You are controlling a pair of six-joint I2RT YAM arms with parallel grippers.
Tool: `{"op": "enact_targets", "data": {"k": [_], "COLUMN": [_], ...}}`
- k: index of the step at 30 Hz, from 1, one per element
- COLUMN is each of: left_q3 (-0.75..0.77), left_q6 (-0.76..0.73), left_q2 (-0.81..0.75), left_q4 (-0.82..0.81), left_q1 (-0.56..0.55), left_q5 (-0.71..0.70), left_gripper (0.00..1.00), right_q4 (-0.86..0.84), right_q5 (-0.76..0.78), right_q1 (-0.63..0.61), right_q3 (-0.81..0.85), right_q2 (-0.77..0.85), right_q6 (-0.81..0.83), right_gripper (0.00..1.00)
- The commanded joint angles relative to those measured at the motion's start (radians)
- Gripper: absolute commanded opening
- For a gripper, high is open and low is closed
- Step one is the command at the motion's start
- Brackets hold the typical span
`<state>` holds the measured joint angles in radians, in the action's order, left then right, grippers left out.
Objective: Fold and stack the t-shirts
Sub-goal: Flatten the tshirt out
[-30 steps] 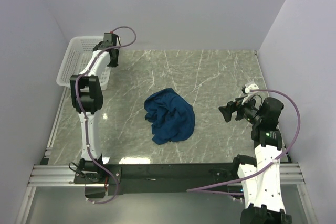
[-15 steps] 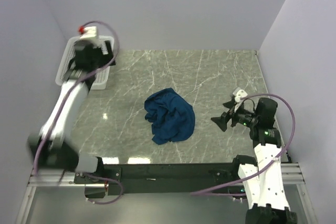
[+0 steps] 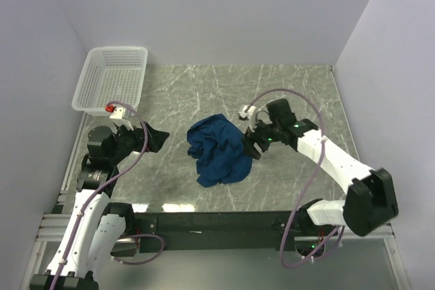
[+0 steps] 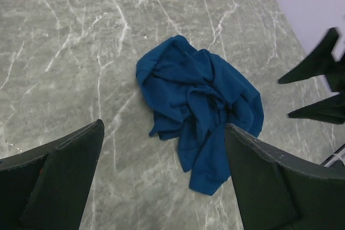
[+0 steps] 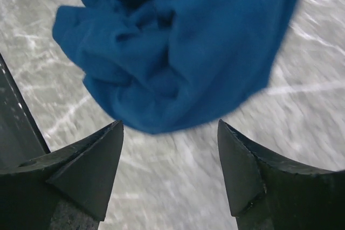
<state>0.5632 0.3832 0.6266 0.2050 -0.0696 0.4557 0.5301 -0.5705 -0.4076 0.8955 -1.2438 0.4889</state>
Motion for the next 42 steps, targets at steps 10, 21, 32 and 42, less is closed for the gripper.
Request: {"op": "enact_targets", "data": {"k": [10,21,32,42], "left_q3": [0.043,0.037,0.043,0.196], "left_q6": [0.013,0.028,0.192,0.201], "left_q2": [-0.005,0.033,0.301,0.712], "left_q4": [-0.006,-0.012,-0.108,-0.184], "left_q1": [-0.01,-0.015,-0.1,-0.401], "left_q5": [0.035,0.057,0.112,-0.115], "left_gripper": [0.97,0.96,0.9,0.88], "right_q4": [-0.071,0.024,-0.157,-0.183], "right_q5": [0.221,0.369,0.502,0.409], "right_q1": [-0.097,0.019,0.443,0.478], "right_q3": [0.117,0.178,-0.047,-0.093], "right_q2": [-0.255,-0.09,0.113,0.089], "right_q6": [-0.191,-0.108,-0.068,-0.127], "right_gripper": [0.55,0.0,0.0,0.0]}}
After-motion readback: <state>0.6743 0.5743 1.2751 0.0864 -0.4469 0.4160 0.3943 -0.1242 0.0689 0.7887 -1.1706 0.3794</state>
